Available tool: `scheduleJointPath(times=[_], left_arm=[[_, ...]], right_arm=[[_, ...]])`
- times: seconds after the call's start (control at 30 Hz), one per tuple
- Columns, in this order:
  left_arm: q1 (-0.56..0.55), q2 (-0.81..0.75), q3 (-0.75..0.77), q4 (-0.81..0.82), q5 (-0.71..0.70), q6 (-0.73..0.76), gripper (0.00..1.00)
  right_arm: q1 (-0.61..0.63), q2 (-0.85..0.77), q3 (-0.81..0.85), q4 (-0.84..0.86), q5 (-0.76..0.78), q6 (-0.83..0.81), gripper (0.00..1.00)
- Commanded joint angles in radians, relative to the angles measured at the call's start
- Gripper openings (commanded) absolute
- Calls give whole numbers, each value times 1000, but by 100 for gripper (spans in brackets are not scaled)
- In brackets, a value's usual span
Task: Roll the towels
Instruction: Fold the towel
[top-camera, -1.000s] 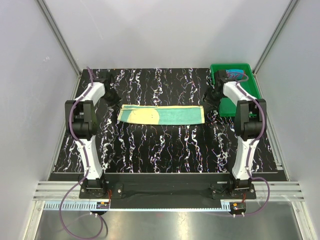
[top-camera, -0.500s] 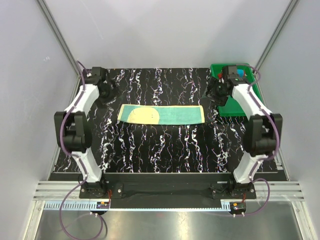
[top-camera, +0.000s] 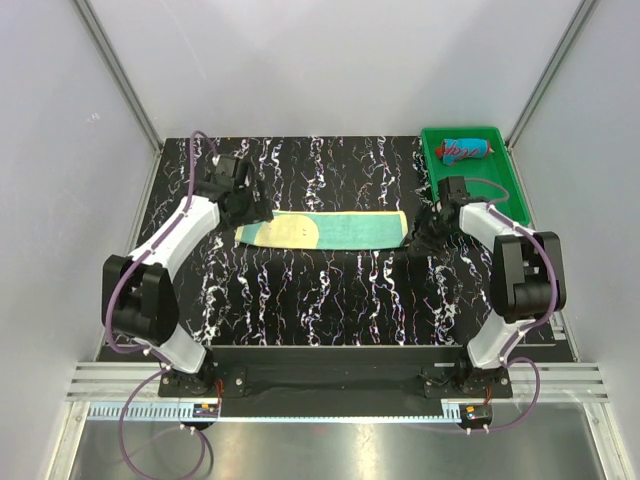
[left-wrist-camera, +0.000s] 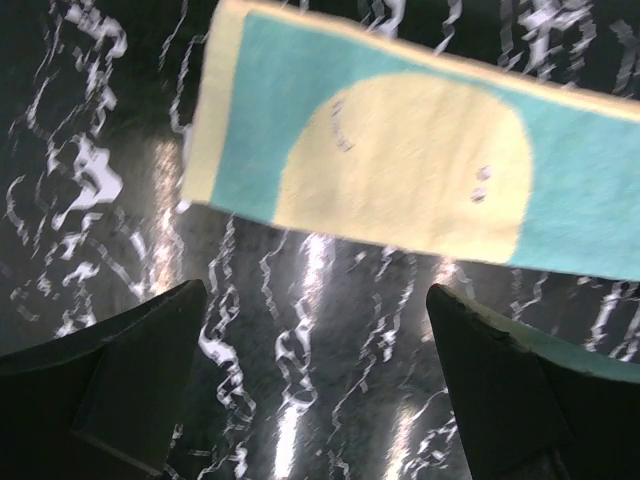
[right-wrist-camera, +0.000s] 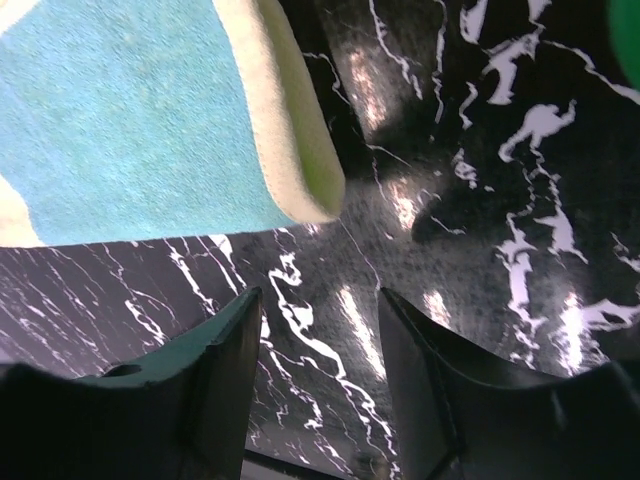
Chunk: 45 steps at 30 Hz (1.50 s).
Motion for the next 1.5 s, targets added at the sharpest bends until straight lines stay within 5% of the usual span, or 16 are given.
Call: scheduleJointPath(times=[0.0,0.83,0.93,1.0,1.1,1.47], left_arm=[[14,-83,-16,-25,-54,62,99],[28,-170,-131,-51,-87,200,99],[28,-178,-141,-49,-85,200,99],[28,-184,-144,-49,-82,200,99],[28,-184,-142,-48,-76,200,99],[28,-227,-157,-45,-60,197,99]], right_arm=[[-3,2,-5,117,-52,29,56],[-3,130,-25,195,14,67,37],[-3,142,-24,192,28,60,29],[-3,141,-14,185,32,50,12],[-3,134,4,153,60,38,0],[-1,61,53,51,121,14,0]])
